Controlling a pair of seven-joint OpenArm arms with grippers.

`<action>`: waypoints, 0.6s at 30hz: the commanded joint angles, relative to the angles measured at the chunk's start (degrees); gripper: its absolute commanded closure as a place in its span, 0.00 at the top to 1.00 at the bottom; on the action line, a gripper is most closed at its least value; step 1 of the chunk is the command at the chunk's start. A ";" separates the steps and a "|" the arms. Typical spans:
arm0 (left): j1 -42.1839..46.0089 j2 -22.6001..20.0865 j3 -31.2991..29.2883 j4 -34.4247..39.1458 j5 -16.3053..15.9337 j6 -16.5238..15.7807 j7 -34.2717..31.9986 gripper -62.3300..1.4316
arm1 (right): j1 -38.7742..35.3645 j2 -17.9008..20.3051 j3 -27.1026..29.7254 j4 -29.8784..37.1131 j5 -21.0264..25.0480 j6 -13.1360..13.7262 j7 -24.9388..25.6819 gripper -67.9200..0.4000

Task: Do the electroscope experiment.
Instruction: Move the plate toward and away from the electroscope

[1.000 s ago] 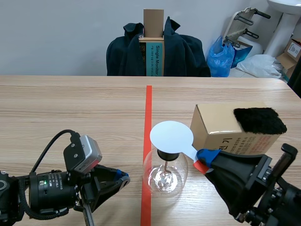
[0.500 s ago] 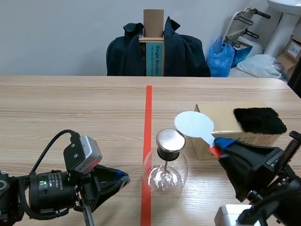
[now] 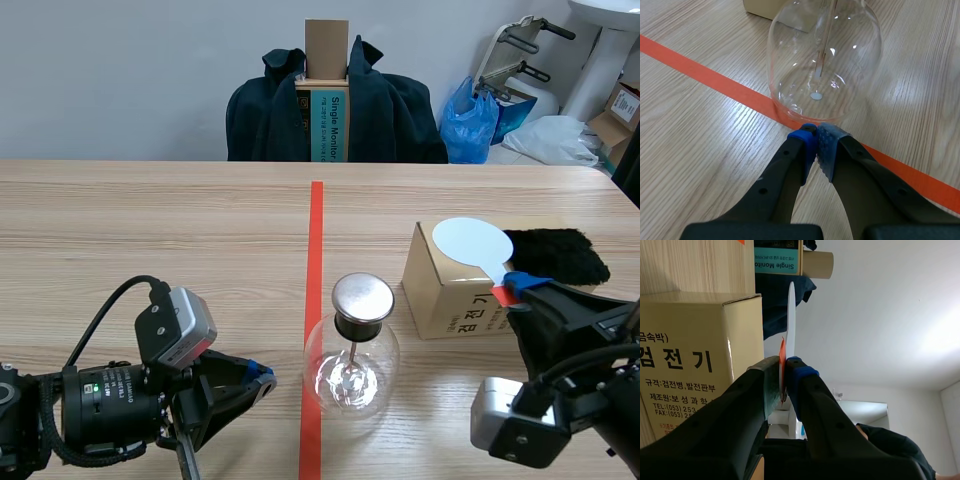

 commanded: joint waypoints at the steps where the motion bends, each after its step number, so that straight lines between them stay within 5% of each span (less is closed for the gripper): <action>1: 0.02 0.31 0.00 1.18 -0.74 -0.24 -0.70 0.05 | 0.07 0.11 0.04 1.03 0.68 -0.61 0.66 0.02; 18: 0.02 0.31 0.00 1.18 -0.74 -0.24 -0.72 0.05 | 0.09 0.11 0.04 1.05 0.68 -3.02 19.43 0.02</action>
